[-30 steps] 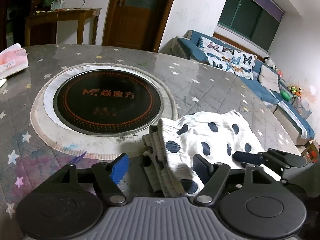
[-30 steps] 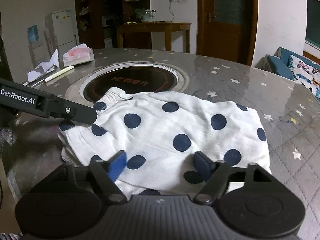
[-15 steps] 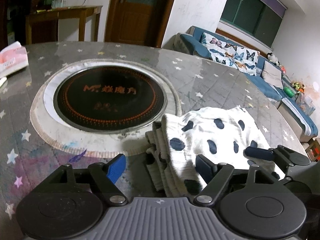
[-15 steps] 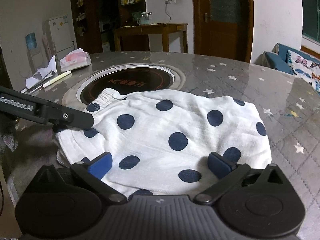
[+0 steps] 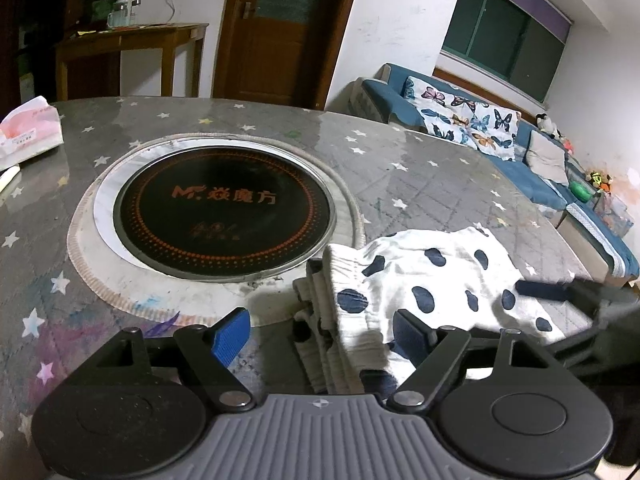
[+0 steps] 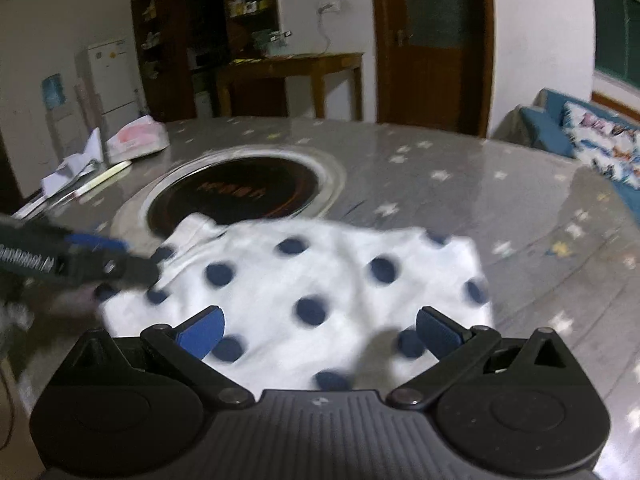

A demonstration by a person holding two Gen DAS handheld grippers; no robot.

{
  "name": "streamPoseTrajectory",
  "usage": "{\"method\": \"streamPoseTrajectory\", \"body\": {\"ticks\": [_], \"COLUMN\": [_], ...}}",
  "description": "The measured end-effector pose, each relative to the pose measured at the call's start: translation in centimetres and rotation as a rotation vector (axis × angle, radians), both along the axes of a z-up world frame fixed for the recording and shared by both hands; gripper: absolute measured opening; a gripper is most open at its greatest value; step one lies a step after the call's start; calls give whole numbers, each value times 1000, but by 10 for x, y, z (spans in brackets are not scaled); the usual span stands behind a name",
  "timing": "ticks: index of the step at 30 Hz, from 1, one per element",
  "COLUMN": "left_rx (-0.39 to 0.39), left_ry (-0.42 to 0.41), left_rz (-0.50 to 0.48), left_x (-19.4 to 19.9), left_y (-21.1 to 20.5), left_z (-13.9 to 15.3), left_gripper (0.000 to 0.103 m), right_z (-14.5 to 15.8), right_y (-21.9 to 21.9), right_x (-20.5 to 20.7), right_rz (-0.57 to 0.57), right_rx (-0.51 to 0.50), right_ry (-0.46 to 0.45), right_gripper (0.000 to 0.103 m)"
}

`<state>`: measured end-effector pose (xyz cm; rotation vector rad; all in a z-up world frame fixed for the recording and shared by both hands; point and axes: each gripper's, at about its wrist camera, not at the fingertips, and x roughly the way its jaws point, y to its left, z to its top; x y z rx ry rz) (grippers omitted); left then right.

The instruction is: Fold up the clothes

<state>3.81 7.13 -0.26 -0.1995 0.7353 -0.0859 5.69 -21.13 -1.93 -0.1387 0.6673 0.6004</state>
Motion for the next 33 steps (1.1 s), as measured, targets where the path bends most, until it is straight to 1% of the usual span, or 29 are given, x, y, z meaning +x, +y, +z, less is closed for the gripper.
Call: {"method": "streamPoseTrajectory", "body": {"ticks": [1,4,7,10,14,18,20,22,24,26,29,33], "left_rx": [5,21,46,74,92,106,101,96,97,99,92,86], "left_ry": [-3,-10,-6,7,13,16,19,21,15,5,-12,-18], "left_rz": [-4,-31,-53,-66,-83,-98,-100,-101,-101,-97,-79,-59], "left_x": [0,0,0,-1,-3,-5,-4,-5,-6,-6,-5,2], "left_y": [-2,-11,-20,-25,-26,-25,-24,-23,-22,-20,-16,-16], "left_z": [0,-1,-6,-12,-17,-21,-22,-23,-21,-16,-10,-7], "left_gripper": [81,81,81,81,81,81,81,81,81,81,82,82], "right_z": [4,12,12,6,-4,-15,-20,-19,-12,-2,10,11], "right_y": [-2,-4,3,15,32,42,44,43,36,27,14,-3], "right_x": [4,24,41,56,72,87,91,92,89,82,65,39], "right_rz": [-17,-59,-67,-83,-120,-161,-169,-167,-163,-153,-125,-101], "right_rx": [-3,9,13,-14,-65,-78,-78,-63,-27,-15,-18,-56], "right_ry": [-6,19,54,83,108,150,147,140,128,102,65,62], "right_gripper": [103,103,103,103,103,103,103,103,103,103,103,103]}}
